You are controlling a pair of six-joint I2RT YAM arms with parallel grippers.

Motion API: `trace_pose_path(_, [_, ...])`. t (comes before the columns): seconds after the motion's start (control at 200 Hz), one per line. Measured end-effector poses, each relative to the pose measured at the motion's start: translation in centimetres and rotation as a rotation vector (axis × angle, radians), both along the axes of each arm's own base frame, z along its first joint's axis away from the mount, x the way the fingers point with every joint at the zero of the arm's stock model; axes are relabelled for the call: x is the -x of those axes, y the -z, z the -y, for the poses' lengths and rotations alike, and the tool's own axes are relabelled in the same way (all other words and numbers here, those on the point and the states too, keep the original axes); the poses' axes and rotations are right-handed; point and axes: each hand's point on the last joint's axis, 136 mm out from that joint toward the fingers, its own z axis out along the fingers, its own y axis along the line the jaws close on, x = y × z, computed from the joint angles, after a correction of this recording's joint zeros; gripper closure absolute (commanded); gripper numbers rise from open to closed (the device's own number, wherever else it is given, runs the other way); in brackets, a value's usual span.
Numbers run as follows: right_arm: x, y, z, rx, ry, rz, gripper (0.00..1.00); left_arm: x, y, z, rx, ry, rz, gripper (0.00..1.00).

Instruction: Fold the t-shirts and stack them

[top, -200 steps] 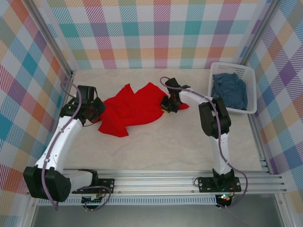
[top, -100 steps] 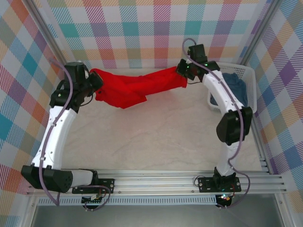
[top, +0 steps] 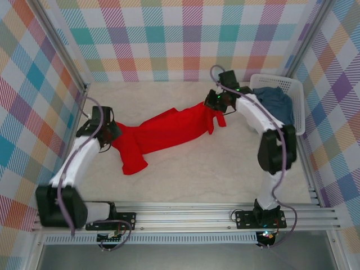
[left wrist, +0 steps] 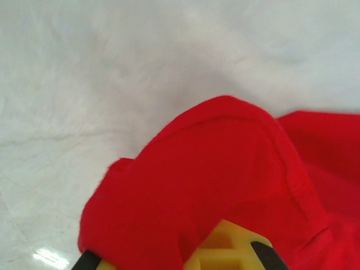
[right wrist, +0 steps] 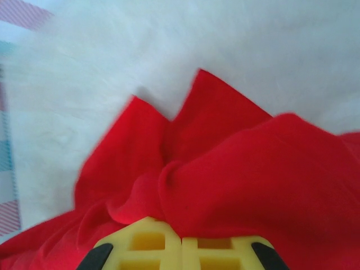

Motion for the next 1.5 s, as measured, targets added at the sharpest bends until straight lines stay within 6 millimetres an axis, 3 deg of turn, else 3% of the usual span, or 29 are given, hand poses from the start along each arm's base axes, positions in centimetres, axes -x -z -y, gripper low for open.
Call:
trace_pose_path(0.05, [-0.2,3.3,-1.0,0.004,-0.011,-0.080,1.00,0.2,3.3,-1.1,-0.017,-0.038,-0.115,0.56])
trace_pose_path(0.1, [0.1,6.1,-1.6,0.011,-0.015,-0.154,1.00,0.9,5.6,-2.1,-0.025,-0.084,-0.206,0.47])
trace_pose_path(0.13, [0.5,7.4,-1.8,0.017,-0.018,-0.192,1.00,1.3,6.3,-2.7,-0.030,-0.108,-0.243,0.39])
trace_pose_path(0.185, [1.2,8.8,-2.0,0.023,-0.015,-0.246,1.00,2.1,6.7,-3.4,-0.037,-0.143,-0.278,0.36])
trace_pose_path(0.265, [1.9,9.0,-2.3,0.024,-0.021,-0.284,1.00,2.9,5.2,-3.6,-0.062,-0.166,-0.263,0.37])
trace_pose_path(0.345, [1.6,7.8,-2.7,0.013,-0.029,-0.272,1.00,3.4,2.0,-2.7,-0.078,-0.146,-0.190,0.40])
trace_pose_path(0.445, [1.2,7.0,-2.7,0.008,-0.031,-0.255,1.00,3.9,-2.3,1.5,-0.086,-0.028,-0.077,0.41])
trace_pose_path(0.515, [1.5,7.2,-2.6,0.018,-0.032,-0.266,1.00,4.6,-2.8,5.7,-0.085,0.101,-0.065,0.41])
trace_pose_path(0.58, [1.7,7.6,-2.3,0.027,-0.032,-0.277,1.00,5.6,-1.6,9.3,-0.101,0.217,-0.115,0.40])
trace_pose_path(0.645, [2.1,8.0,-2.2,0.034,-0.037,-0.287,1.00,6.3,1.2,11.9,-0.130,0.306,-0.207,0.40])
trace_pose_path(0.8, [2.7,8.6,-1.6,0.044,-0.037,-0.308,1.00,8.2,8.4,12.6,-0.189,0.353,-0.445,0.40])
trace_pose_path(0.92, [2.7,8.4,-1.6,0.045,-0.039,-0.306,1.00,8.7,10.3,12.4,-0.207,0.357,-0.513,0.45])
trace_pose_path(1.13, [3.2,7.8,-1.3,0.043,-0.038,-0.302,1.00,8.6,10.9,12.5,-0.219,0.360,-0.536,0.57])
trace_pose_path(1.165, [3.2,7.7,-1.3,0.042,-0.038,-0.299,1.00,8.7,11.0,12.4,-0.221,0.362,-0.540,0.62])
trace_pose_path(1.28, [3.1,7.3,-1.2,0.039,-0.036,-0.291,1.00,8.5,11.2,12.7,-0.215,0.373,-0.534,0.94])
trace_pose_path(1.315, [3.1,7.3,-1.2,0.038,-0.035,-0.290,1.00,8.4,11.1,12.7,-0.219,0.374,-0.532,1.00])
trace_pose_path(1.415, [3.1,7.4,-0.9,0.041,-0.029,-0.291,1.00,7.4,9.9,12.8,-0.231,0.368,-0.496,1.00])
trace_pose_path(1.5, [2.8,7.4,-0.4,0.040,-0.017,-0.290,1.00,5.0,6.3,13.3,-0.214,0.349,-0.379,1.00])
